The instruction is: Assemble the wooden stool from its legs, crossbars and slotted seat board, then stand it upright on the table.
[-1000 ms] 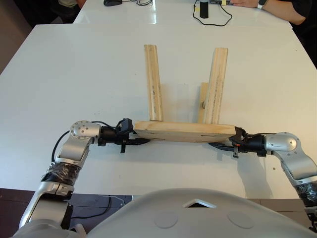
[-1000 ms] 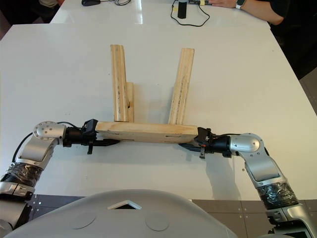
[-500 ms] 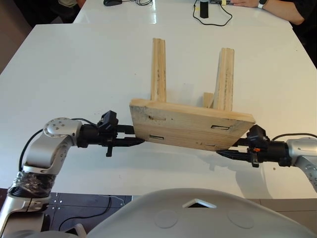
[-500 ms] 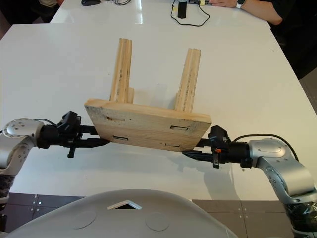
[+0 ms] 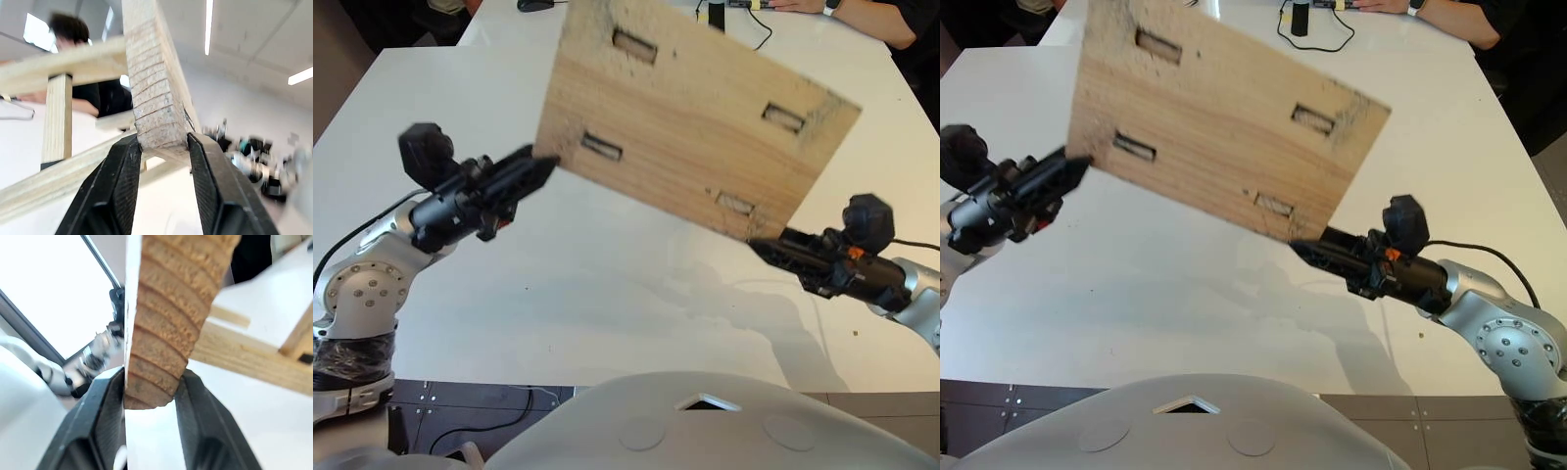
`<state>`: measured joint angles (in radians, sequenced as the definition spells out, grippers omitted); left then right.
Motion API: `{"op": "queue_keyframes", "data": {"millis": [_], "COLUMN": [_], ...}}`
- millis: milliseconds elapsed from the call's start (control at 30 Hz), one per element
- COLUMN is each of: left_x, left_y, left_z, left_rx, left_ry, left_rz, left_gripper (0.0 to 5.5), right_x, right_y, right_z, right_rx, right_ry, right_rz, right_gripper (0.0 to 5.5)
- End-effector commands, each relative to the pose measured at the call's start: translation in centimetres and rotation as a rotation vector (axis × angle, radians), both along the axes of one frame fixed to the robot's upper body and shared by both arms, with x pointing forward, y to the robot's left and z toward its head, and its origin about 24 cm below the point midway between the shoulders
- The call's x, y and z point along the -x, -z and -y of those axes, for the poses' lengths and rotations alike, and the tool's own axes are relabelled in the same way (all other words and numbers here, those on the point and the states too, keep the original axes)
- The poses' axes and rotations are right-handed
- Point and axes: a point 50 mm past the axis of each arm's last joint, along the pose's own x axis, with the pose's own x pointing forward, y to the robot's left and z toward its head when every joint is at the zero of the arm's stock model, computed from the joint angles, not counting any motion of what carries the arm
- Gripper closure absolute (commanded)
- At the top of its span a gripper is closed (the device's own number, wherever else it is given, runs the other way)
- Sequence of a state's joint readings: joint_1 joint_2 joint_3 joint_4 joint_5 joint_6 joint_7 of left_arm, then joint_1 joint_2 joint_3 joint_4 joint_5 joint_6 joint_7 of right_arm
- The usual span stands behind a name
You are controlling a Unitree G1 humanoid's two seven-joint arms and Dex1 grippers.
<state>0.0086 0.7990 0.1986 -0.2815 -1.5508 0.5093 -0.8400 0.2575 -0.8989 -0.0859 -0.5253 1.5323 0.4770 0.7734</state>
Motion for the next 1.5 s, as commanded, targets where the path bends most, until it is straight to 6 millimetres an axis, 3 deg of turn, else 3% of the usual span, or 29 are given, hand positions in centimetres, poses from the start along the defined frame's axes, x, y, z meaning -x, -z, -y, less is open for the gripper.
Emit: {"op": "queue_keyframes", "data": {"millis": [33,200,300,433,633,700,767,800,1000,1133,1200,1300,1367,1500], "left_x": [0.5,-2.3,-5.2,-7.4,-9.7,-9.9,-10.0,-10.0,-10.2,-10.2,-10.1,-9.2,-7.9,-6.0], "left_y": [-3.6,-3.3,-2.5,-2.1,-1.0,-0.9,-0.6,-0.5,-1.4,-1.7,-1.2,1.2,4.6,8.7], "left_z": [7.0,7.7,8.0,8.8,8.8,8.6,8.4,8.4,8.7,8.8,8.1,6.9,5.6,4.9], "left_rx": [0.043,0.056,0.003,-0.087,-0.101,-0.085,-0.085,-0.086,-0.083,-0.071,-0.145,-0.412,-0.59,-0.665], "left_ry": [0.184,0.002,-0.188,-0.34,-0.475,-0.493,-0.513,-0.522,-0.538,-0.528,-0.577,-0.689,-0.746,-0.78], "left_rz": [-0.035,-0.158,-0.268,-0.307,-0.429,-0.458,-0.485,-0.49,-0.475,-0.461,-0.395,-0.224,-0.157,-0.15], "left_gripper": [4.08,4.08,4.08,4.06,4.01,4.0,3.5,3.34,2.45,1.81,1.81,1.81,1.81,1.81], "right_x": [-3.1,-5.6,-8.1,-10.7,-11.5,-11.8,-12.2,-12.3,-12.9,-13.0,-12.9,-12.8,-12.4,-11.0], "right_y": [-8.1,-8.0,-6.8,-5.1,-3.8,-3.3,-2.5,-2.2,-1.5,-1.8,-1.6,0.0,2.4,6.5], "right_z": [-2.5,-2.1,-1.9,-2.1,-3.5,-3.6,-3.5,-3.5,-2.9,-2.8,-2.2,-1.0,-0.1,0.5], "right_rx": [-0.253,-0.286,-0.236,-0.197,-0.171,-0.161,-0.127,-0.111,-0.109,-0.127,-0.101,0.076,0.271,0.571], "right_ry": [0.247,0.412,0.567,0.696,0.759,0.777,0.809,0.826,0.885,0.884,0.938,1.079,1.16,1.201], "right_rz": [0.158,0.05,-0.056,-0.177,-0.253,-0.282,-0.32,-0.335,-0.368,-0.356,-0.32,-0.251,-0.185,-0.082], "right_gripper": [4.07,4.06,4.06,4.05,4.05,4.03,4.03,3.66,2.78,2.74,2.74,2.74,2.74,2.74]}}
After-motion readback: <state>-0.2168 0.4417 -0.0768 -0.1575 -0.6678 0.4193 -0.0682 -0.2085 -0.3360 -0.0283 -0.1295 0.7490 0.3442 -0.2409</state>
